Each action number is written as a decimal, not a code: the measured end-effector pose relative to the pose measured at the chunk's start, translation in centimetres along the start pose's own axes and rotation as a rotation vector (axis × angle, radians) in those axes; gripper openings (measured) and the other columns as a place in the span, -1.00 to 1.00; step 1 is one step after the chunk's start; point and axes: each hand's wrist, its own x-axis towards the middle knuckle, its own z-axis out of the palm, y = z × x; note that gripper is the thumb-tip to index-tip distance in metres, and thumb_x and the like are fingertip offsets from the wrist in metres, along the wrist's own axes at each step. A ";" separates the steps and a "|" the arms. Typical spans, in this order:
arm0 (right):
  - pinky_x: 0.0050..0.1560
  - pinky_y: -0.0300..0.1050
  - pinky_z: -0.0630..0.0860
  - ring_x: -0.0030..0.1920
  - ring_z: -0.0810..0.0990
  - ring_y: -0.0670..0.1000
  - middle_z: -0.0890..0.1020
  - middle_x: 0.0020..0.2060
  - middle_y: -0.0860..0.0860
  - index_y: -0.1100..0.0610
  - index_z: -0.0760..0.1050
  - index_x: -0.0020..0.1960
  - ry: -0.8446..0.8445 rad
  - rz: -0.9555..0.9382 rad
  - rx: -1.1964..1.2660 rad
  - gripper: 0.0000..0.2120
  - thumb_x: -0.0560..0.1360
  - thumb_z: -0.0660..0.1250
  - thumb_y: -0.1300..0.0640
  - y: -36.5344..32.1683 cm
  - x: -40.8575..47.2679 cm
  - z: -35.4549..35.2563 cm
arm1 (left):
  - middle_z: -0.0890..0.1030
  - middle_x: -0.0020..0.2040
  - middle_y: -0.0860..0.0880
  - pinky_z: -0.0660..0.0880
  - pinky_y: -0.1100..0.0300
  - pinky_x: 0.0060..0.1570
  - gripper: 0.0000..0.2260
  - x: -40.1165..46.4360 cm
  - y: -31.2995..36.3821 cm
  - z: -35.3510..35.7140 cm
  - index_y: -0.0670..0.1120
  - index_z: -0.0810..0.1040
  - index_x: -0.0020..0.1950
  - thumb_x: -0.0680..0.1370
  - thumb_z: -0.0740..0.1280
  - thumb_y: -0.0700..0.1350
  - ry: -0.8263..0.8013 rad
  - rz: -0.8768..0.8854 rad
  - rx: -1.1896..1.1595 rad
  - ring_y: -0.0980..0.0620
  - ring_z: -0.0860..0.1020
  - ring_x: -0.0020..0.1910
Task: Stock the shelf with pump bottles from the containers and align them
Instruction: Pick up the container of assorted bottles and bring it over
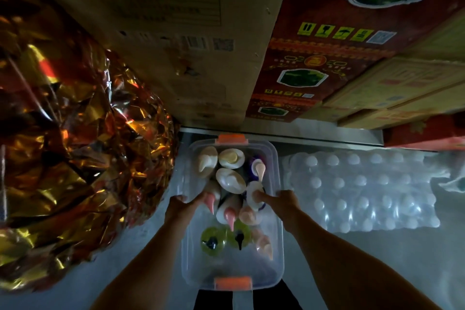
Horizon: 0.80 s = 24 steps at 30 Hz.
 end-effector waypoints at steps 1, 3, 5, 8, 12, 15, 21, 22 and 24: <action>-0.10 -0.06 0.51 -0.16 0.51 -0.01 0.51 -0.13 0.03 0.08 0.40 -0.03 0.007 -0.006 -0.009 -0.43 0.23 0.63 -0.18 0.1 -0.5 0.0 | 0.55 0.26 -0.18 0.40 0.13 0.03 -0.27 -0.5 -0.4 -0.2 -0.19 0.47 0.31 0.32 0.55 0.22 0.002 -0.005 0.004 -0.16 0.53 0.20; -0.18 -0.11 0.48 -0.21 0.50 -0.01 0.50 -0.18 0.02 0.04 0.39 -0.12 0.017 -0.015 -0.026 -0.49 0.23 0.63 -0.18 0.4 -1.7 -0.2 | 0.56 0.24 -0.19 0.39 0.13 0.03 -0.30 -1.7 -1.1 -0.5 -0.21 0.49 0.27 0.33 0.55 0.21 0.001 -0.026 -0.005 -0.17 0.53 0.19; -0.26 -0.16 0.44 -0.23 0.48 -0.04 0.49 -0.21 0.00 0.03 0.40 -0.12 0.014 -0.012 -0.043 -0.49 0.23 0.63 -0.19 0.6 -3.1 -0.6 | 0.59 0.18 -0.20 0.40 0.13 0.01 -0.32 -3.2 -1.8 -1.0 -0.25 0.52 0.21 0.32 0.57 0.19 -0.005 -0.041 -0.030 -0.15 0.55 0.11; -0.30 -0.18 0.37 -0.22 0.51 -0.01 0.52 -0.19 0.04 0.14 0.47 0.06 -0.008 -0.013 -0.086 -0.40 0.25 0.61 -0.21 0.9 -5.7 -1.5 | 0.61 0.12 -0.21 0.45 0.11 -0.01 -0.34 -6.1 -2.6 -2.1 -0.28 0.53 0.16 0.32 0.57 0.19 -0.024 -0.066 -0.049 -0.15 0.57 0.06; -0.27 -0.12 0.36 -0.30 0.52 0.02 0.43 -0.34 0.04 0.09 0.42 -0.19 -0.018 -0.020 -0.091 -0.51 0.24 0.65 -0.15 1.7 -9.2 -2.9 | 0.63 0.07 -0.22 0.49 0.07 0.02 -0.39 -10.6 -3.7 -3.3 -0.28 0.55 0.11 0.35 0.55 0.19 -0.041 -0.091 -0.073 -0.16 0.59 0.03; -0.35 -0.14 0.32 -0.37 0.44 -0.02 0.36 -0.41 -0.02 0.10 0.37 -0.31 -0.025 -0.028 -0.127 -0.49 0.22 0.65 -0.15 2.0 -12.0 -4.0 | 0.62 0.00 -0.18 0.54 0.05 0.05 -0.43 -14.0 -4.2 -4.3 -0.24 0.55 0.02 0.34 0.55 0.21 -0.032 -0.103 -0.111 -0.16 0.60 0.01; -0.19 -0.12 0.33 -0.30 0.42 -0.01 0.36 -0.39 -0.01 0.14 0.33 -0.24 -0.133 -0.050 -0.287 -0.38 0.19 0.64 -0.25 0.1 -17.5 -6.2 | 0.68 0.01 -0.21 0.57 0.04 0.05 -0.42 -21.4 -6.7 -6.2 -0.27 0.62 0.03 0.40 0.49 0.26 -0.035 -0.104 -0.207 -0.11 0.64 -0.05; -0.15 -0.12 0.35 -0.28 0.44 0.00 0.40 -0.37 0.00 0.16 0.38 -0.20 -0.167 -0.062 -0.314 -0.39 0.18 0.64 -0.24 -0.1 -18.4 -6.6 | 0.69 -0.05 -0.21 0.58 0.03 0.00 -0.49 -23.0 -7.4 -6.3 -0.26 0.63 -0.02 0.40 0.51 0.20 -0.026 -0.099 -0.299 -0.10 0.65 -0.10; -0.02 -0.08 0.52 -0.11 0.59 0.05 0.60 -0.19 0.04 0.24 0.55 0.00 -0.238 -0.113 -0.320 -0.36 0.16 0.68 -0.16 -0.4 -20.2 -7.3 | 0.69 -0.26 -0.16 0.59 0.07 -0.23 -0.56 -26.0 -8.8 -6.6 -0.30 0.65 -0.09 0.39 0.56 0.09 -0.006 -0.087 -0.482 -0.07 0.65 -0.27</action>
